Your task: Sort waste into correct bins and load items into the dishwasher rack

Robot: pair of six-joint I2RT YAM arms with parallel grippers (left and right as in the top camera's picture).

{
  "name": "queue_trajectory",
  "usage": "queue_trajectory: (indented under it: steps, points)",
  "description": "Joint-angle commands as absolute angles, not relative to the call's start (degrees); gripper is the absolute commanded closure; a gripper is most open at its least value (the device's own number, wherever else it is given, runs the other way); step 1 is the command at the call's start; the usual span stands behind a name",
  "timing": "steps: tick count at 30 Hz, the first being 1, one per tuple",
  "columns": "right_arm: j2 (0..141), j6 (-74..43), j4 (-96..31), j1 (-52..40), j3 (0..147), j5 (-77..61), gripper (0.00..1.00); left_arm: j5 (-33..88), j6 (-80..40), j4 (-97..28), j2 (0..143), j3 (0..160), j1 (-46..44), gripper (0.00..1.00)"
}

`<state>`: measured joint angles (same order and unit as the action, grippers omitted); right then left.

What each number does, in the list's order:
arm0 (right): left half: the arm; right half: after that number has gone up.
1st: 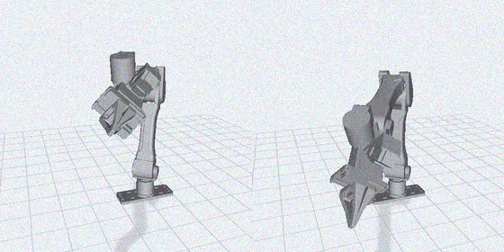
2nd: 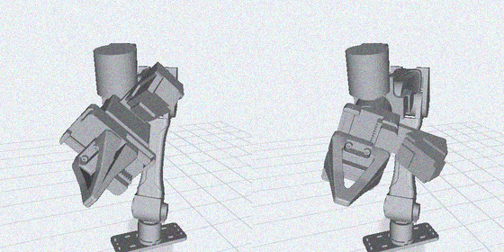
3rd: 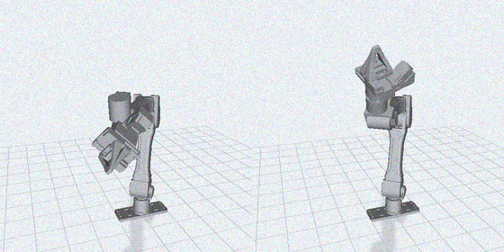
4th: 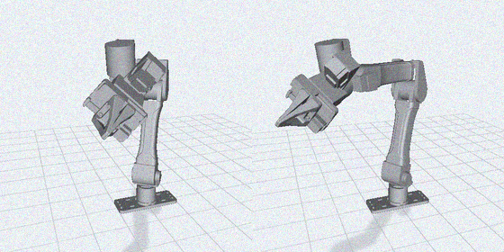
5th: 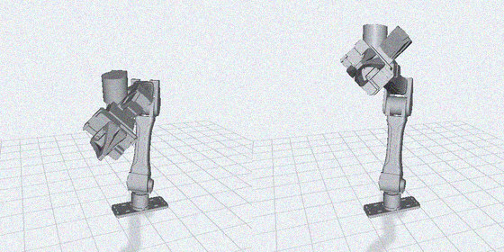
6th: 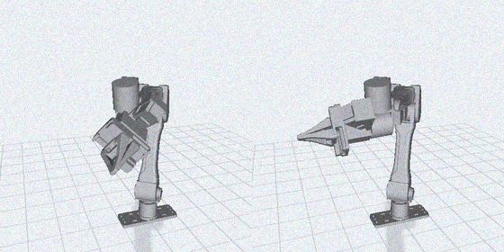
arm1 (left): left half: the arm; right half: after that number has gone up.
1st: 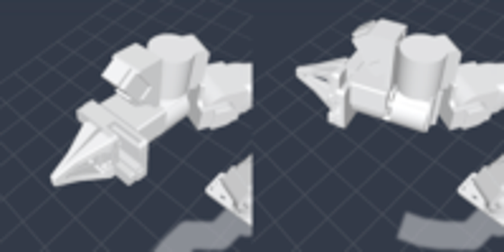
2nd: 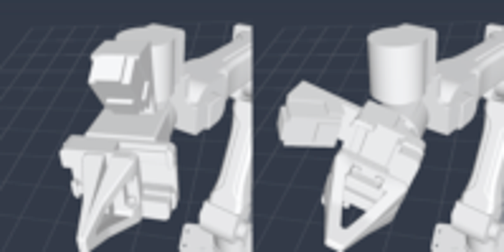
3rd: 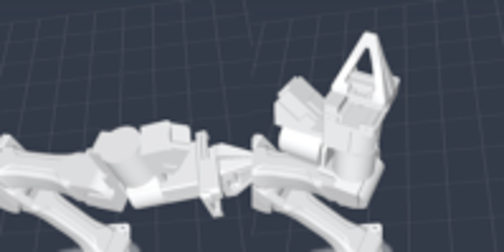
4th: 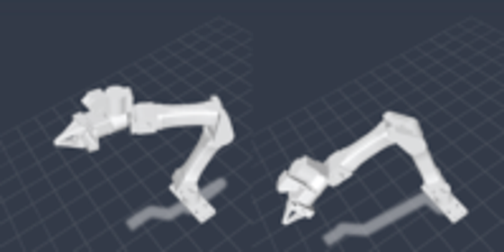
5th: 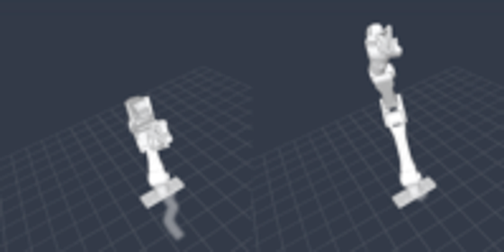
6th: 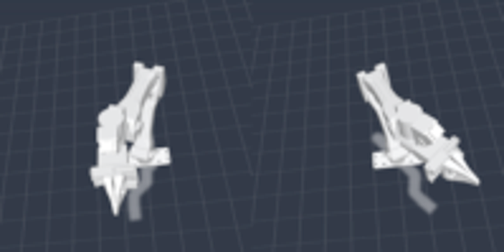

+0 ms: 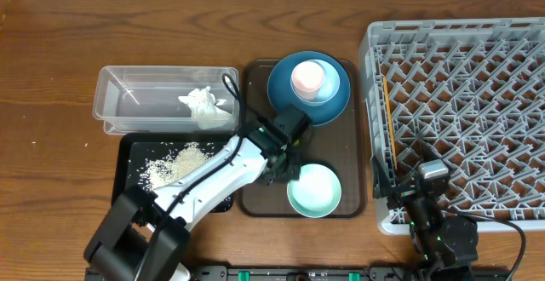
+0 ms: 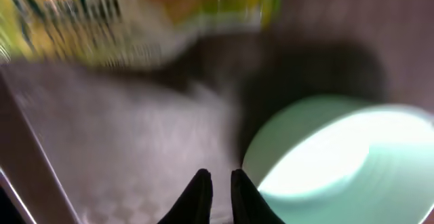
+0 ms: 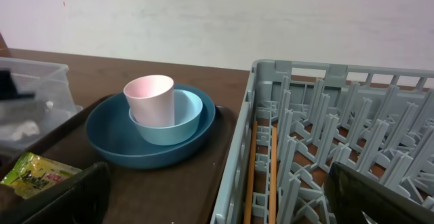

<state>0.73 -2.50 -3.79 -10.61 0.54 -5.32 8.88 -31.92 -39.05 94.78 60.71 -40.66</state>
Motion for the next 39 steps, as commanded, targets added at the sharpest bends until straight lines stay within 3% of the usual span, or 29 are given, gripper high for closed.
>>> queue_trajectory:
  steps: [1,4,9,14,17,39]
  points:
    - [0.64,-2.04,-3.84,-10.79,0.32,-4.93,0.01,3.09,-35.11,-36.64,94.61,62.43,-39.59,0.83]
    - [0.64,-2.07,-3.84,-10.79,0.32,-4.93,0.01,1.96,-36.36,-32.71,94.61,62.43,-39.07,0.61]
    - [0.64,-2.04,-3.84,-10.79,0.32,-4.93,0.01,-3.25,-36.56,-27.07,94.63,62.37,-38.92,0.42]
    - [0.64,-2.04,-3.84,-10.79,0.32,-4.93,0.01,-7.7,-36.53,-25.91,94.89,62.19,-38.92,0.42]
    - [0.64,-2.07,-3.84,-10.79,0.32,-4.93,0.01,-9.13,-36.51,-25.8,95.15,61.89,-38.92,0.52]
    - [0.64,-2.07,-3.84,-10.79,0.32,-4.93,0.01,-13.85,-36.49,-22.79,103.39,60.42,-38.92,0.52]
